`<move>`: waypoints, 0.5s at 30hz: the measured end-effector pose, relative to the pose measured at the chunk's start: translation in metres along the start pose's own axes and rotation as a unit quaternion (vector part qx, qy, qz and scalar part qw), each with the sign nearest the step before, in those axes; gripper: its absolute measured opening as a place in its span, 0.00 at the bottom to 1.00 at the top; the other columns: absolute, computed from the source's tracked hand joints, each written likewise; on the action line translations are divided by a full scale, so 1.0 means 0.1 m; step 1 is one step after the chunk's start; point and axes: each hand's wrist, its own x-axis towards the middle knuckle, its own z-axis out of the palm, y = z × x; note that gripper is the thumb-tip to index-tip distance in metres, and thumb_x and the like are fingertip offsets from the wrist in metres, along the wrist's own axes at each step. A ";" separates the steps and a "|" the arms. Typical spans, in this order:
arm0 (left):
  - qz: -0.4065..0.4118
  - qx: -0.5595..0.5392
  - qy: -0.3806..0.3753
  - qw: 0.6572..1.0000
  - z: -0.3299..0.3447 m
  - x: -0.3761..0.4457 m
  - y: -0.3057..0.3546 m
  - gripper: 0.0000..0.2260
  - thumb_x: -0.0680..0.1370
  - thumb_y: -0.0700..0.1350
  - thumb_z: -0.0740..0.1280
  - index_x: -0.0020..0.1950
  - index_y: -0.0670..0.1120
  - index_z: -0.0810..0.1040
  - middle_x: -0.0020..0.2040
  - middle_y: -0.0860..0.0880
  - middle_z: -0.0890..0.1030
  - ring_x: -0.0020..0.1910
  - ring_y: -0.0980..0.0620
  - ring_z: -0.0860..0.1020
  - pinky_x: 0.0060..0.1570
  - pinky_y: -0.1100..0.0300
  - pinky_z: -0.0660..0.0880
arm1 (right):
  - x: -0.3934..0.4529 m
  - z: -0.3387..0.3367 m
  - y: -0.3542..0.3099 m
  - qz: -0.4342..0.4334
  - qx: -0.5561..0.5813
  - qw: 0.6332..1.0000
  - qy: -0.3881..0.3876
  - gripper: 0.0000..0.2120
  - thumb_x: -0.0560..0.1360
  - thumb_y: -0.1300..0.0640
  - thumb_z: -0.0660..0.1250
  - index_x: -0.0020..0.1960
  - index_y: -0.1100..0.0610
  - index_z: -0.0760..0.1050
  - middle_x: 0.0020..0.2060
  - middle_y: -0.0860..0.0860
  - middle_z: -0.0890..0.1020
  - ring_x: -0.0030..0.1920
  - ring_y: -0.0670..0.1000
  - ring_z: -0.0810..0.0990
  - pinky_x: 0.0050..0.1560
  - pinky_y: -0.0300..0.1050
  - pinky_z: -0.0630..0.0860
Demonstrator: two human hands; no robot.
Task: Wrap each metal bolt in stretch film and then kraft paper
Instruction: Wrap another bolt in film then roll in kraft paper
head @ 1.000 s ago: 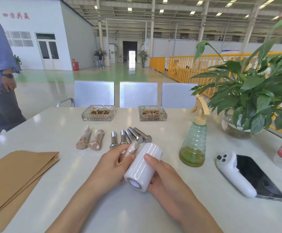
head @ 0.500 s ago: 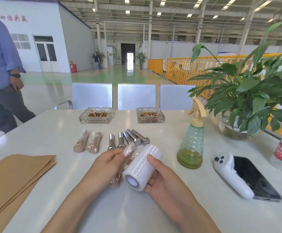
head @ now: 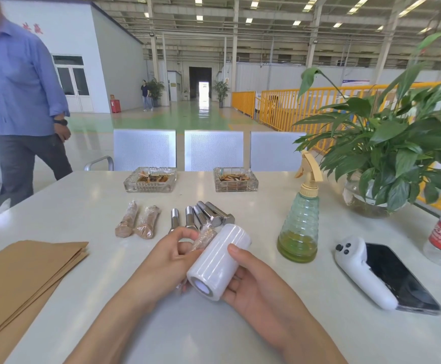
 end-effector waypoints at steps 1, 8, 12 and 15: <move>-0.001 0.005 0.005 1.000 0.00 0.00 0.01 0.10 0.81 0.43 0.70 0.60 0.42 0.76 0.38 0.41 0.75 0.29 0.47 0.71 0.25 0.60 0.66 | 0.00 -0.01 0.01 0.001 -0.003 1.000 -0.003 0.24 0.82 0.53 0.68 0.73 0.64 0.72 0.68 0.65 0.78 0.70 0.63 0.77 0.71 0.62 0.74; -0.018 0.057 0.003 0.998 -0.02 0.01 0.03 0.16 0.80 0.50 0.64 0.42 0.37 0.74 0.33 0.42 0.72 0.29 0.48 0.69 0.29 0.58 0.65 | 0.03 -0.04 0.02 0.012 -0.003 1.000 -0.020 0.27 0.78 0.53 0.71 0.73 0.63 0.73 0.68 0.65 0.77 0.70 0.65 0.76 0.72 0.68 0.69; 0.000 0.005 -0.004 1.000 -0.01 0.01 0.04 0.09 0.84 0.48 0.65 0.54 0.42 0.78 0.33 0.44 0.78 0.24 0.51 0.69 0.24 0.64 0.65 | 0.04 -0.04 -0.01 0.002 0.022 1.000 -0.014 0.29 0.73 0.54 0.74 0.71 0.62 0.74 0.66 0.64 0.80 0.68 0.62 0.78 0.71 0.64 0.73; 0.010 -0.014 -0.001 1.000 -0.01 0.01 0.04 0.10 0.81 0.46 0.69 0.58 0.42 0.77 0.37 0.39 0.76 0.30 0.48 0.70 0.28 0.62 0.64 | 0.02 -0.02 -0.01 0.004 0.018 1.000 -0.019 0.28 0.74 0.54 0.74 0.71 0.63 0.74 0.66 0.64 0.80 0.68 0.62 0.79 0.69 0.62 0.74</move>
